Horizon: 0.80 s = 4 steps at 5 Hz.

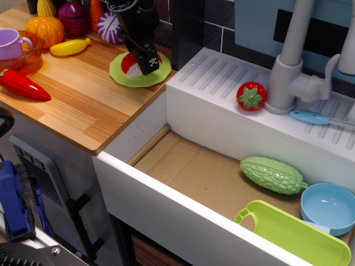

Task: Put sushi on plate

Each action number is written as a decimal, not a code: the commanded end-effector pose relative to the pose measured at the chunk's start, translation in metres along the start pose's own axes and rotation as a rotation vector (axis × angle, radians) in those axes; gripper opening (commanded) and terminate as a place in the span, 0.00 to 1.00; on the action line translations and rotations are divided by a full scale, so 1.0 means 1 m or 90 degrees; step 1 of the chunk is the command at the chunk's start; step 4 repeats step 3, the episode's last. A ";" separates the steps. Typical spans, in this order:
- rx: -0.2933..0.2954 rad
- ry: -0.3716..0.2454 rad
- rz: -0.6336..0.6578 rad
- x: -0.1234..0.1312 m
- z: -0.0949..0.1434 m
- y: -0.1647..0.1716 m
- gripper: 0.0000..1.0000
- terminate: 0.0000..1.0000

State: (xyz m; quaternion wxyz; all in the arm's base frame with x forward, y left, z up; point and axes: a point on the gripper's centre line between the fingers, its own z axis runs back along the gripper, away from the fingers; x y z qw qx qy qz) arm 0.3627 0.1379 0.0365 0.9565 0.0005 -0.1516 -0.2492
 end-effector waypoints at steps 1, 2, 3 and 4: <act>0.027 -0.041 -0.046 0.001 0.011 0.028 0.00 0.00; 0.023 -0.060 -0.048 -0.001 0.008 0.031 1.00 0.00; 0.023 -0.060 -0.048 -0.001 0.008 0.031 1.00 1.00; 0.023 -0.060 -0.048 -0.001 0.008 0.031 1.00 1.00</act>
